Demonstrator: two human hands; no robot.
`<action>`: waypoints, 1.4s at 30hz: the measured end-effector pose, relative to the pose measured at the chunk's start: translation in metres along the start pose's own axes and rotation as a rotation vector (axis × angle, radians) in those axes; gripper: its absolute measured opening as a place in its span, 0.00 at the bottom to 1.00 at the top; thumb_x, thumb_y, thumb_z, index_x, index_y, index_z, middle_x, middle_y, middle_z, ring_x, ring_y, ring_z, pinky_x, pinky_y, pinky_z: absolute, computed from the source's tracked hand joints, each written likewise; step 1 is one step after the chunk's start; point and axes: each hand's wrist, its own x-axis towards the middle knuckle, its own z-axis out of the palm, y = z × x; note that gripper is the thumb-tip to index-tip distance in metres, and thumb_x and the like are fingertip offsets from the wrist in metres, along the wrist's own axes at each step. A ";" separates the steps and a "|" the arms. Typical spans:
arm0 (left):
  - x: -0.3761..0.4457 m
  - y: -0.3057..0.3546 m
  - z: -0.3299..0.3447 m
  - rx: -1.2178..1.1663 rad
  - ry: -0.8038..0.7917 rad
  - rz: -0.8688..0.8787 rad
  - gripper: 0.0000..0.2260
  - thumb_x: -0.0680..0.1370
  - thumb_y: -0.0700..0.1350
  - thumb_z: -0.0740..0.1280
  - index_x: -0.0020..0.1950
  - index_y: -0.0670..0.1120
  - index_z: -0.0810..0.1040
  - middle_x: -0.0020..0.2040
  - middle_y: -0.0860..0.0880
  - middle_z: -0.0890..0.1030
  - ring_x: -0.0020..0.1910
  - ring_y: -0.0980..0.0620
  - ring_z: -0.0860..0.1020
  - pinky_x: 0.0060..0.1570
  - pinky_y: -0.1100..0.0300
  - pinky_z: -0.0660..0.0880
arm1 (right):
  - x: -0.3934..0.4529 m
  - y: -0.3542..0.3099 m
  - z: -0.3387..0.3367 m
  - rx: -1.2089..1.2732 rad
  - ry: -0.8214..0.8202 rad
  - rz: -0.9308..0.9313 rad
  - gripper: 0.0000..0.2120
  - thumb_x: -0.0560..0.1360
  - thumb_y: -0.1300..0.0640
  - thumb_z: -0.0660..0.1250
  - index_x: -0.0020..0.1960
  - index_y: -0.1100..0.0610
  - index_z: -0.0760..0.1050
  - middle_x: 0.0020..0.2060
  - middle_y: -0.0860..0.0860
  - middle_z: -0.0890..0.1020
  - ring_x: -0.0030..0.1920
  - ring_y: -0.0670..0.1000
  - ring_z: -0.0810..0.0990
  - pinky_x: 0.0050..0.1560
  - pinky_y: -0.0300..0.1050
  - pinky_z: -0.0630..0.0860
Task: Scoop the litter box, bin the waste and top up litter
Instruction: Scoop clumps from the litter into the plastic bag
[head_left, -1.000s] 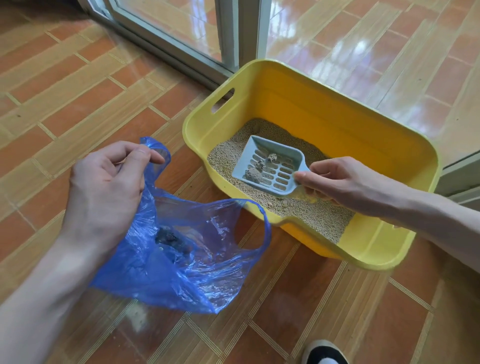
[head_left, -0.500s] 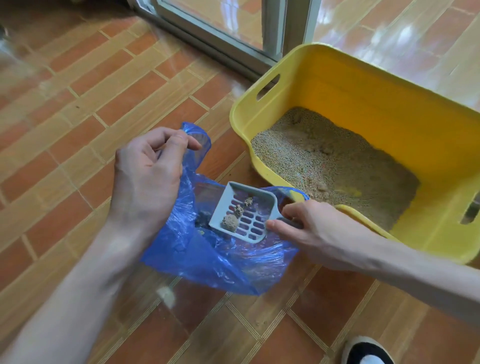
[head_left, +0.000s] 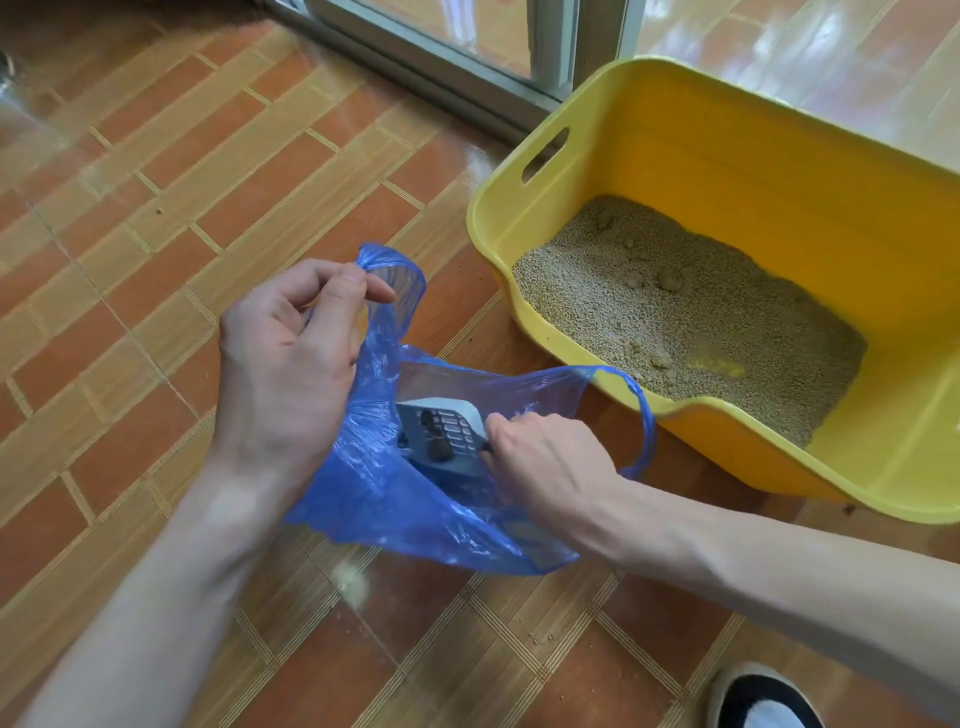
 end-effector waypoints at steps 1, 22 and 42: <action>0.000 0.000 -0.001 -0.002 0.006 -0.006 0.12 0.82 0.51 0.64 0.42 0.50 0.83 0.30 0.37 0.57 0.27 0.46 0.55 0.28 0.57 0.52 | -0.001 -0.001 0.000 -0.065 0.002 -0.048 0.16 0.73 0.55 0.72 0.41 0.54 0.64 0.33 0.53 0.80 0.31 0.59 0.80 0.23 0.45 0.51; 0.007 -0.011 0.007 -0.040 0.003 -0.003 0.13 0.82 0.51 0.64 0.43 0.51 0.83 0.26 0.49 0.61 0.25 0.48 0.56 0.28 0.59 0.54 | -0.014 0.037 -0.069 0.248 0.149 -0.066 0.15 0.81 0.45 0.63 0.40 0.52 0.67 0.31 0.50 0.70 0.35 0.59 0.68 0.34 0.48 0.63; 0.015 -0.018 0.032 -0.025 -0.059 -0.026 0.13 0.79 0.55 0.64 0.45 0.49 0.84 0.28 0.45 0.59 0.27 0.47 0.55 0.29 0.57 0.52 | -0.048 0.218 -0.100 0.015 0.001 0.494 0.16 0.80 0.47 0.67 0.43 0.59 0.81 0.29 0.53 0.78 0.30 0.54 0.77 0.31 0.49 0.75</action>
